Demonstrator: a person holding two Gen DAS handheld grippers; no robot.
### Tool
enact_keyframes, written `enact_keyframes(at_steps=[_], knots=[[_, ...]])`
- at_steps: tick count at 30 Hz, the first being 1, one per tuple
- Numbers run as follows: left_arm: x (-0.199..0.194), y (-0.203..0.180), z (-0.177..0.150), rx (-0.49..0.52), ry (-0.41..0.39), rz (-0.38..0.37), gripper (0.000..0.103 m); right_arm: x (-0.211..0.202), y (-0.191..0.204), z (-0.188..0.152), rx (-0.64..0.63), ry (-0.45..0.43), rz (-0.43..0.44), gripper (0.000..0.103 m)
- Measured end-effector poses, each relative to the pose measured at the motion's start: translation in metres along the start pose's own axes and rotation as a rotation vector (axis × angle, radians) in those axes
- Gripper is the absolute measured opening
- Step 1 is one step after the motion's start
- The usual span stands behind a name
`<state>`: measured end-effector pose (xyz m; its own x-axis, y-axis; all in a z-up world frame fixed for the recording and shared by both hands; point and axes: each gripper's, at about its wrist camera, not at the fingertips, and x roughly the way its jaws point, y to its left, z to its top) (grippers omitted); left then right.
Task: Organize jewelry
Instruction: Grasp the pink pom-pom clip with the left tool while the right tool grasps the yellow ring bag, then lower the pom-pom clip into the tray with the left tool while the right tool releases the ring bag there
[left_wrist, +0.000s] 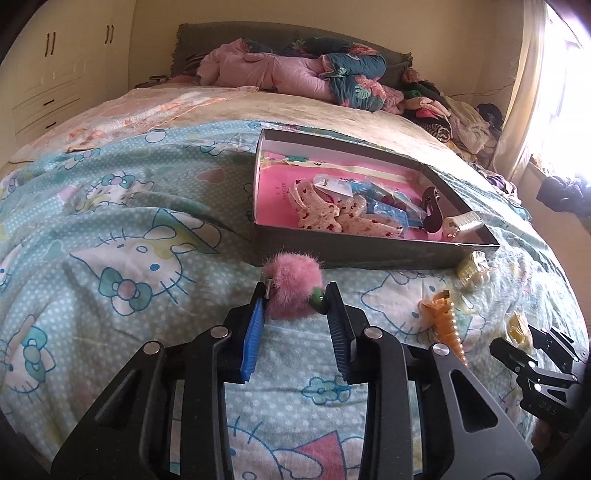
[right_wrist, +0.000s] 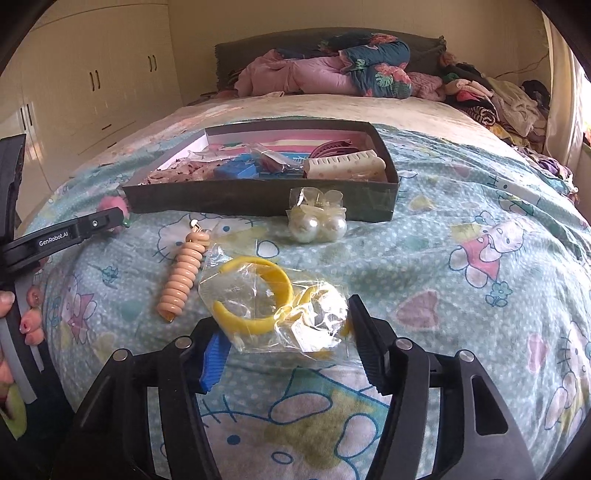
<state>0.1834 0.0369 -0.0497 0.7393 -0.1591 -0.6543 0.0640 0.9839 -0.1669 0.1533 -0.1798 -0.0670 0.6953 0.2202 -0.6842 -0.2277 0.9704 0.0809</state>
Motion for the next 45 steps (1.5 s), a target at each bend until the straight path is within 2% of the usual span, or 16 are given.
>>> enact_keyframes(at_steps=[23, 36, 45], knots=[[-0.026, -0.010, 0.018, 0.005, -0.058, -0.022, 0.024, -0.011, 0.030, 0.038, -0.087, -0.051, 0.094, 0.058], [-0.019, -0.019, 0.042, 0.017, -0.079, -0.033, 0.024, -0.004, 0.022, 0.073, -0.103, -0.086, 0.087, 0.059], [-0.005, -0.031, 0.054, 0.043, -0.070, -0.044, 0.024, 0.007, 0.006, 0.089, -0.105, -0.071, 0.062, 0.060]])
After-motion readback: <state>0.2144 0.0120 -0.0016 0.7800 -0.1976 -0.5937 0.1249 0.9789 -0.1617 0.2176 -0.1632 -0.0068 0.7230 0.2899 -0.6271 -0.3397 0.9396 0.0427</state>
